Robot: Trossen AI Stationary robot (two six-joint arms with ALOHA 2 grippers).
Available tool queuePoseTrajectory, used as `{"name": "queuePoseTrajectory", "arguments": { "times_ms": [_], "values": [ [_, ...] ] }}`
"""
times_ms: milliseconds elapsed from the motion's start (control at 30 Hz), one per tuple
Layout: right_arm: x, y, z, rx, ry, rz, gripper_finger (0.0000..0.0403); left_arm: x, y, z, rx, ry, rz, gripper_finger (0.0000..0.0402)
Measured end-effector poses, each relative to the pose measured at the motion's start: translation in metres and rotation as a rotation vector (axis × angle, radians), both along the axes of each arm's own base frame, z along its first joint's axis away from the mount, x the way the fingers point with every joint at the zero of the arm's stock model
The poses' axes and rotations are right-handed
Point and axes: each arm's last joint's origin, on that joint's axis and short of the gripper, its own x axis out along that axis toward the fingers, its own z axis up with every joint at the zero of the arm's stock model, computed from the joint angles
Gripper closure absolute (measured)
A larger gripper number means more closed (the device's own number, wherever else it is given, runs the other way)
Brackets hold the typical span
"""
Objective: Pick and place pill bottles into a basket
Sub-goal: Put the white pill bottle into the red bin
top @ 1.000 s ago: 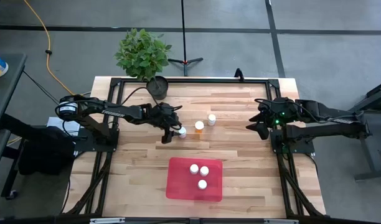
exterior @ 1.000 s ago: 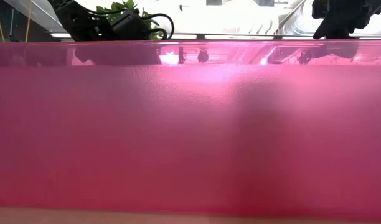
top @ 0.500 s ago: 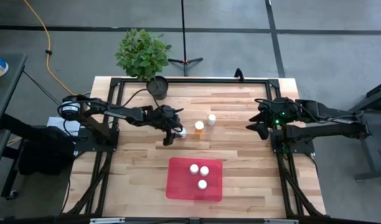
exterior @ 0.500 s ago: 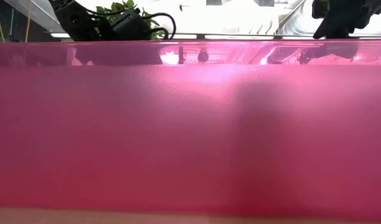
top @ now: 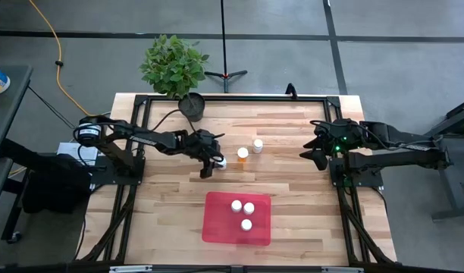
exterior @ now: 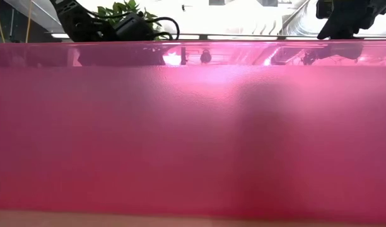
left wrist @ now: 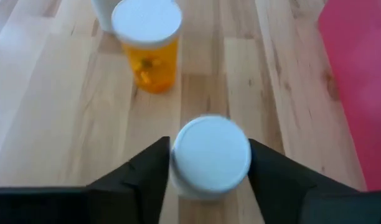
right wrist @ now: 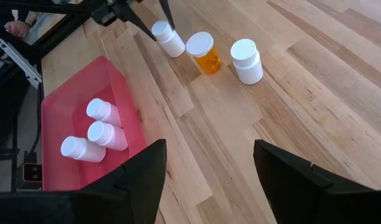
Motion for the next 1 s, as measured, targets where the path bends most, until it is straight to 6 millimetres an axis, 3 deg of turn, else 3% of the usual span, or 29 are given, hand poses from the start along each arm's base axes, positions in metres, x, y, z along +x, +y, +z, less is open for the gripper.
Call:
{"name": "queuePoseTrajectory", "arguments": {
  "times_ms": [100, 433, 1000],
  "values": [
    [0.000, 0.000, 0.000, 0.000, 0.000, 0.000, 0.0171, 0.003, -0.003, -0.002, -0.002, -0.014, -0.016, 0.0208],
    [0.000, 0.000, 0.000, 0.003, 0.002, -0.002, 0.0171, 0.011, -0.003, 0.007, -0.009, -0.044, 0.004, 0.0210],
    [0.000, 0.001, 0.000, 0.014, 0.002, 0.012, 0.0171, 0.050, 0.001, 0.081, -0.020, -0.158, -0.028, 0.0210]
  ]
}}
